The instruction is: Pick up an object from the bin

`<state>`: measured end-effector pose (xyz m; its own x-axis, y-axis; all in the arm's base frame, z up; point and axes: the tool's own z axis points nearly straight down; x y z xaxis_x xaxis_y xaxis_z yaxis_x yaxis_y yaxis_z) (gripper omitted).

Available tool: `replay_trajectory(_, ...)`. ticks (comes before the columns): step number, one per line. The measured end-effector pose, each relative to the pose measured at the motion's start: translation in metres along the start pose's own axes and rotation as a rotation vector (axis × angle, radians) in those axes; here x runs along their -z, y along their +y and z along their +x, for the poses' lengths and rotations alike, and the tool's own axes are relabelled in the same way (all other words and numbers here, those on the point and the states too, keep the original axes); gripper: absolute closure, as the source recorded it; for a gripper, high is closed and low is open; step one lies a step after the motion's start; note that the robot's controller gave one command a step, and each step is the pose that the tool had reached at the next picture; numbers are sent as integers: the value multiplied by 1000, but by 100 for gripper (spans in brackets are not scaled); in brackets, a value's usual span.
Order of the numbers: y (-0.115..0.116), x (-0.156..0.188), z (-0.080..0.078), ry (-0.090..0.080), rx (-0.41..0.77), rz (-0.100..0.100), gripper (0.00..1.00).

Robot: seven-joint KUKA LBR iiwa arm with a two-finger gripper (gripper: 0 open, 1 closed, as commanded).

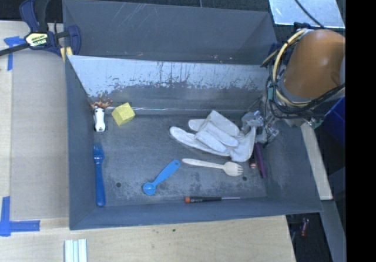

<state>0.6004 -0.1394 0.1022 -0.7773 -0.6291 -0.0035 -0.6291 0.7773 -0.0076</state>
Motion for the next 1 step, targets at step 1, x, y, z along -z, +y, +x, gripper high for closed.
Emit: replay_trajectory(1, -2, 39, -1, -3, -1, 6, 100)
